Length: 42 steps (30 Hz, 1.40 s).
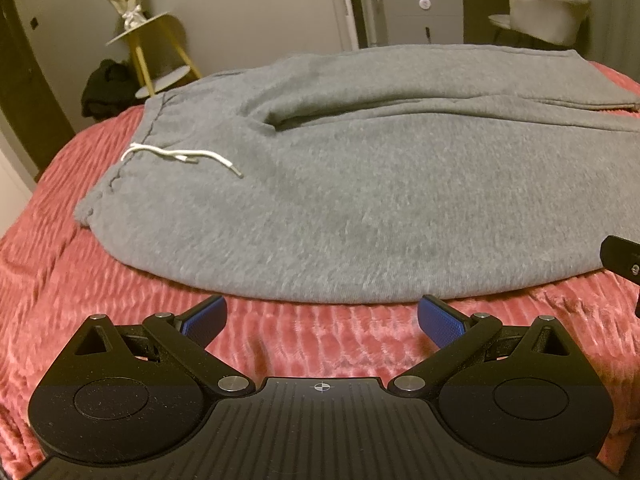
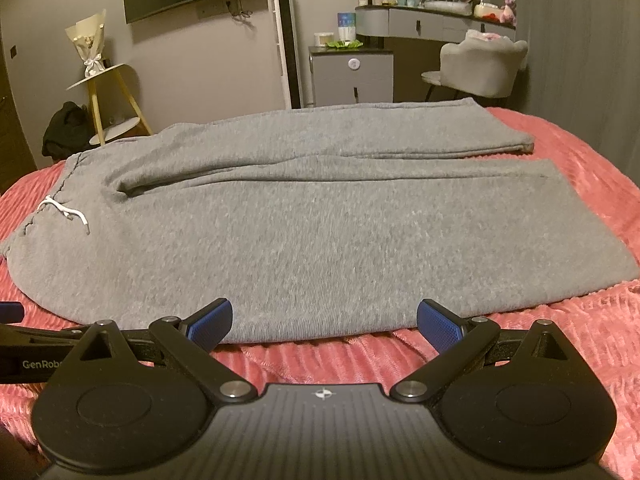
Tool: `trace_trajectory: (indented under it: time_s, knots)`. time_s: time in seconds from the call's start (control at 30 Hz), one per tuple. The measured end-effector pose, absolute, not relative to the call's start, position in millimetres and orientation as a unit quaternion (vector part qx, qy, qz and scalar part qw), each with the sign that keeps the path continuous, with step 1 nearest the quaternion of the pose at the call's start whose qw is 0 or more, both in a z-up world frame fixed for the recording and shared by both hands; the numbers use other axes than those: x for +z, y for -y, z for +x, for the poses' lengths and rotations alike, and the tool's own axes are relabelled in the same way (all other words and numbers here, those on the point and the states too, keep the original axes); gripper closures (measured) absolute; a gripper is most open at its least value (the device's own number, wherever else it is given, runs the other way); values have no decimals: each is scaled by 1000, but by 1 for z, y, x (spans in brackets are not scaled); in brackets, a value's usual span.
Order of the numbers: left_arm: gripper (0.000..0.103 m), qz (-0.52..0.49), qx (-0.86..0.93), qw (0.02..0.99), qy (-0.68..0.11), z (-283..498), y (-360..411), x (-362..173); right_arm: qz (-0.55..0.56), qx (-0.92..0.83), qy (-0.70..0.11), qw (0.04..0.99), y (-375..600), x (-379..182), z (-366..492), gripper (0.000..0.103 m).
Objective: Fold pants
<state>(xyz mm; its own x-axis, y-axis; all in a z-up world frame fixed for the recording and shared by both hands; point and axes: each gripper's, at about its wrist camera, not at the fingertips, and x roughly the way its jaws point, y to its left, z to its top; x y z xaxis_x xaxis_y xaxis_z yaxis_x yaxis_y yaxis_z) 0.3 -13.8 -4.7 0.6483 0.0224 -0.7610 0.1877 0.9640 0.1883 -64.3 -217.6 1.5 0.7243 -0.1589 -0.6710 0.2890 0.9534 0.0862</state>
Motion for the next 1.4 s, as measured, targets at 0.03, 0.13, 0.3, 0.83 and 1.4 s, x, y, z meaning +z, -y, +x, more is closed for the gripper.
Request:
trace_trajectory:
  time_s: [0.03, 0.13, 0.3, 0.83, 1.4]
  knots:
    - [0, 125, -48, 898, -419, 1, 14, -5, 95, -121, -352, 923, 218, 1, -64, 4]
    - [0, 124, -49, 896, -424, 5, 16, -8, 99, -118, -357, 921, 220, -2, -62, 4]
    - [0, 123, -42, 895, -426, 11, 17, -5, 110, -113, -354, 922, 225, -6, -58, 4]
    - [0, -65, 0, 904, -423, 184, 56, 4, 193, -211, -436, 853, 338, -61, 24, 4]
    - [0, -101, 130, 940, -299, 218, -15, -52, 266, -188, -348, 879, 487, 13, 281, 63]
